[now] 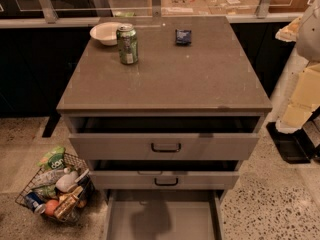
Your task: Place rxbar blueberry into bottom drawer
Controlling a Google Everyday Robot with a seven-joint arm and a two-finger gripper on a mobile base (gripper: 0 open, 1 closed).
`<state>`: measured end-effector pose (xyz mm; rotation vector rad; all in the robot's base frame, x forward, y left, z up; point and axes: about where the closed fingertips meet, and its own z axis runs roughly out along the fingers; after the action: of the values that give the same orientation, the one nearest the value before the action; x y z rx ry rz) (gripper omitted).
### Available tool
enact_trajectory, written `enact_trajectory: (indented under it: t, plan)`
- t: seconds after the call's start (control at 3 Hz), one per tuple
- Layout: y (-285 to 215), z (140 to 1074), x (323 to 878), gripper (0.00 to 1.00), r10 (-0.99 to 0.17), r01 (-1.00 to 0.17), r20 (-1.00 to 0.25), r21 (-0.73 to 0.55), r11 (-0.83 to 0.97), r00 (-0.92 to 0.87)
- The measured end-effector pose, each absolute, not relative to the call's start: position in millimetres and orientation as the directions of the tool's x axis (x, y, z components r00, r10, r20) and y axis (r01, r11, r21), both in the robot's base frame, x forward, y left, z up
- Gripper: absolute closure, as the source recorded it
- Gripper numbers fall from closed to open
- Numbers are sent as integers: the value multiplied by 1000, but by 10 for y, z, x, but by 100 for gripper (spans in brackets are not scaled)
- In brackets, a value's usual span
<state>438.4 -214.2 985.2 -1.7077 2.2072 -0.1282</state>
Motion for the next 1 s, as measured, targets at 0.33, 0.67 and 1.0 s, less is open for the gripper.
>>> enact_trajectory:
  t: [0.33, 0.67, 1.0]
  plan:
    - [-2150, 9865, 4463, 0, -946, -912, -231, -290, 291, -229]
    - [-2200, 9892, 4899, 0, -897, -852, -318, -329, 407, -306]
    - [-2222, 9855, 5257, 0, -771, -746, -482, -303, 592, -416]
